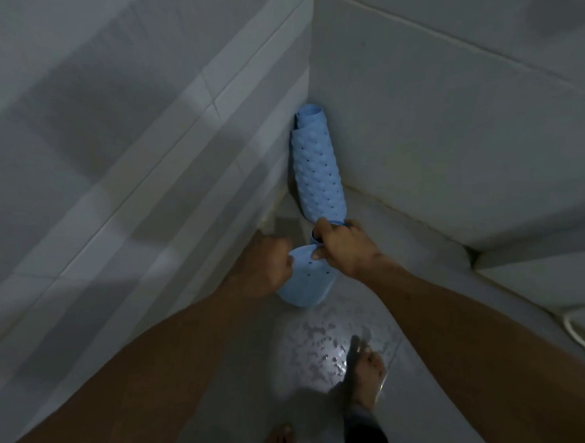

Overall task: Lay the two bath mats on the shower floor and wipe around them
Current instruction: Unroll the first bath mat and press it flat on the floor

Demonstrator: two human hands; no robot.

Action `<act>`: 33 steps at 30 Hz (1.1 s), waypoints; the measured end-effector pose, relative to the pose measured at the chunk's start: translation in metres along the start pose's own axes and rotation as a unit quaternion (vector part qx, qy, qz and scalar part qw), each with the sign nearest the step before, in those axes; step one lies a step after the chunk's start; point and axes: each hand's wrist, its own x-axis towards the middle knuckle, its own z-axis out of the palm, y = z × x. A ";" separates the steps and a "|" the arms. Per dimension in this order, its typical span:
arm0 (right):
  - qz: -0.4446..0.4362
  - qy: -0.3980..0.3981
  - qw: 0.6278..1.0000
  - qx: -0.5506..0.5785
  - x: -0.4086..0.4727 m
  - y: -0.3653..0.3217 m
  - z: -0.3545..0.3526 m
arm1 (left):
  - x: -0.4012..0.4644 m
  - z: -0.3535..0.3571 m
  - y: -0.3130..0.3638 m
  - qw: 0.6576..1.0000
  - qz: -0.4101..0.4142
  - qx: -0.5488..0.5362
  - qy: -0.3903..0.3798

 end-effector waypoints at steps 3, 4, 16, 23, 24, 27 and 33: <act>0.057 -0.011 0.998 0.035 -0.039 -0.002 0.008 | -0.017 0.015 0.020 0.999 0.016 0.037 -0.022; 0.064 -0.013 0.997 0.028 -0.050 0.000 0.014 | -0.019 0.021 0.026 0.998 0.031 0.041 -0.035; 0.094 0.033 0.986 -0.131 -0.140 0.061 0.057 | -0.039 0.066 0.044 0.975 0.023 0.216 -0.052; 0.155 -0.015 0.988 -0.012 -0.172 0.074 0.074 | -0.055 0.091 0.086 0.933 0.117 0.310 -0.140; 0.142 -0.017 0.990 -0.021 -0.176 0.076 0.077 | -0.055 0.099 0.094 0.937 0.124 0.299 -0.135; 0.136 -0.032 0.987 -0.080 -0.189 0.087 0.088 | -0.057 0.114 0.115 0.950 0.126 0.273 -0.083; 0.042 -0.013 0.971 -0.234 -0.216 0.108 0.107 | -0.074 0.121 0.127 0.953 0.088 0.289 0.007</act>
